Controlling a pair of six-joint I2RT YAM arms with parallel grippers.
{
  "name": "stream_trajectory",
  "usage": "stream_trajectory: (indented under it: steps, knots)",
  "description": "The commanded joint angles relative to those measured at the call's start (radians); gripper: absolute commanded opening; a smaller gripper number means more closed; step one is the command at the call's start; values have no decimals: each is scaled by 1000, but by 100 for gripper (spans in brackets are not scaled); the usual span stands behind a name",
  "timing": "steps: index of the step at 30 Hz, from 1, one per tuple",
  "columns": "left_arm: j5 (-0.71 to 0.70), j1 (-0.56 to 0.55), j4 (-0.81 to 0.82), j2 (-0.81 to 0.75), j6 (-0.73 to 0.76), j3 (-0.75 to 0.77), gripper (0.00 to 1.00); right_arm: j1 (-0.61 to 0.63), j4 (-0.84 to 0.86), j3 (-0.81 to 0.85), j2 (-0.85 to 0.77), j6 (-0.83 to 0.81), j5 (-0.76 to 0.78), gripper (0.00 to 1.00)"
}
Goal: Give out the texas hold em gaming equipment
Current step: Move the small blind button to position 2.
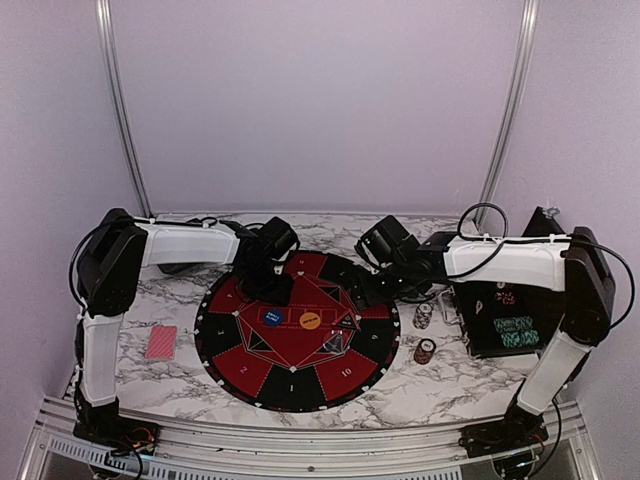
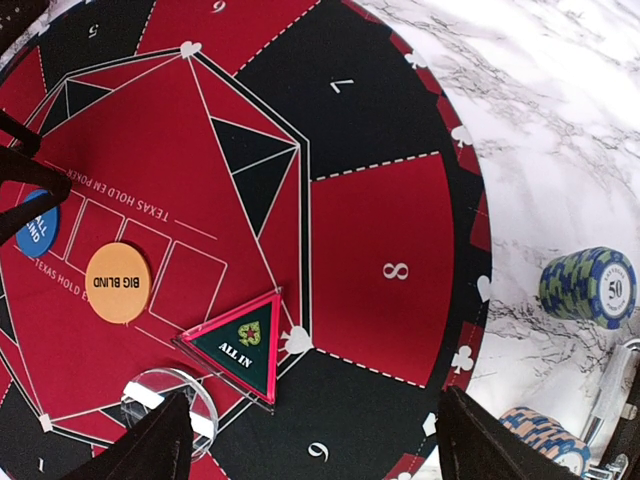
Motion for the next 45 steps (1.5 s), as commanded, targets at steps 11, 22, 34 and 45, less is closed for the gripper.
stream_trajectory:
  steps: [11, 22, 34, 45]
  knots:
    - [31, -13, -1, 5, -13, -85, 50, -8, 3, 18, -29, 16, 0, 81]
    - [-6, -69, 7, -107, -52, -240, 45, -6, 20, 12, -22, 17, -13, 81]
    - [-3, -100, 12, -202, -91, -365, 44, -4, 24, 19, -4, 19, -28, 81]
    - [16, -109, 39, -218, -105, -399, 44, 13, 17, 42, 22, 20, -31, 80]
